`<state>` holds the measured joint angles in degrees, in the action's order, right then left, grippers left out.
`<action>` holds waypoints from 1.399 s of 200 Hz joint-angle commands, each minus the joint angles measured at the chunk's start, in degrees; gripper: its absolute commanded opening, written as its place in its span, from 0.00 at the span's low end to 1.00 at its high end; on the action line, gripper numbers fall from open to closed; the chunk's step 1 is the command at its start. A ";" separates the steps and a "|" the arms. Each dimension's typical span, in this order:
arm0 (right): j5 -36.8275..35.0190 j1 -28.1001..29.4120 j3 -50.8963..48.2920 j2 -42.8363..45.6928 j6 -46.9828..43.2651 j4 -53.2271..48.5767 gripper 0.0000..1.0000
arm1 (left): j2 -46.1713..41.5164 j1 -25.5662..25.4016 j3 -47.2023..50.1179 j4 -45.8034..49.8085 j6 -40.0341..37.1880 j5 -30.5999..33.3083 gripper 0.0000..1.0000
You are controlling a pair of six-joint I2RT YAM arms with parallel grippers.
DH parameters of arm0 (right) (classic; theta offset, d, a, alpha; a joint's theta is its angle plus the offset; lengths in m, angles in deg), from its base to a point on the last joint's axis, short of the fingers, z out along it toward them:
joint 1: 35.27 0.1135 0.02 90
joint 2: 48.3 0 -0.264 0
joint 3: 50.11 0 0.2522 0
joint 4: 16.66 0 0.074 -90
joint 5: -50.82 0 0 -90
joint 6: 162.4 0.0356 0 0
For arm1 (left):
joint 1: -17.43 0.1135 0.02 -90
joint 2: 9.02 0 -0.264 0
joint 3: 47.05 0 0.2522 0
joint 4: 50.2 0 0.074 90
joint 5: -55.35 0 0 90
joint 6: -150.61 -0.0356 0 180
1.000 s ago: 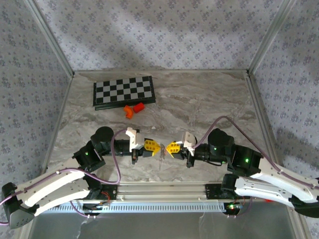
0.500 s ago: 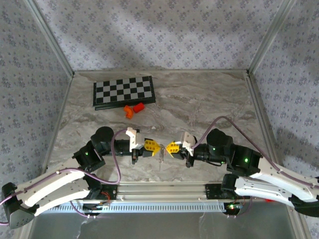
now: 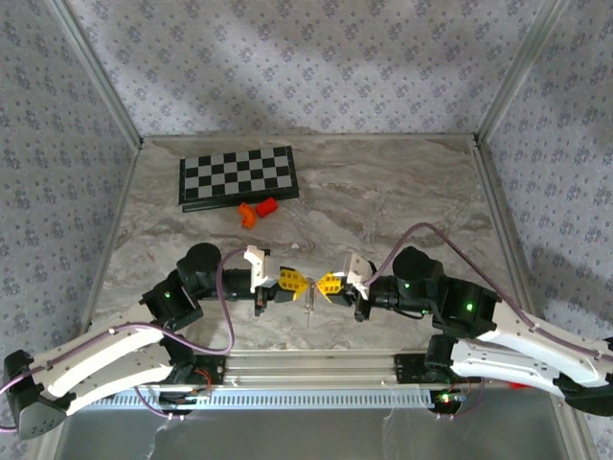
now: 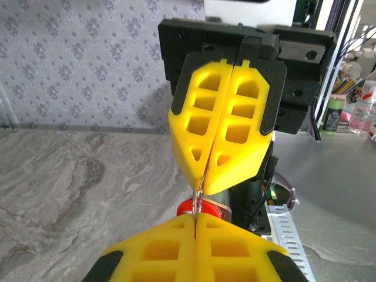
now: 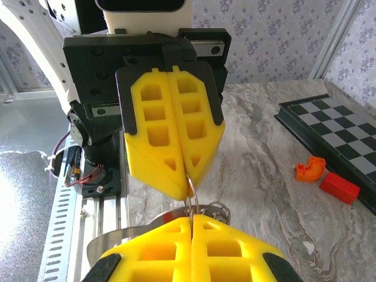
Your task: Put the keys on the keyring
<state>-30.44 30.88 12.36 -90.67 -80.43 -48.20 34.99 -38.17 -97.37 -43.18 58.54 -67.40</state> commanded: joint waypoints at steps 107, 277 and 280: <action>1.16 0.72 3.21 -2.38 -2.45 -0.88 0.00 | 1.21 -1.09 -4.53 3.29 -2.60 1.38 0.00; -3.53 3.14 3.85 -2.98 -9.42 -5.90 0.00 | 5.04 -1.10 -6.56 4.04 -1.76 0.58 0.00; -3.78 3.31 3.85 -2.98 -9.63 -5.94 0.00 | 5.03 -1.03 -6.58 3.87 -1.62 0.58 0.00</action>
<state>-33.92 32.41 14.62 -93.36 -87.53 -54.74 39.87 -38.63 -101.28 -35.64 56.62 -66.13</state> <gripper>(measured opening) 0.052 0.043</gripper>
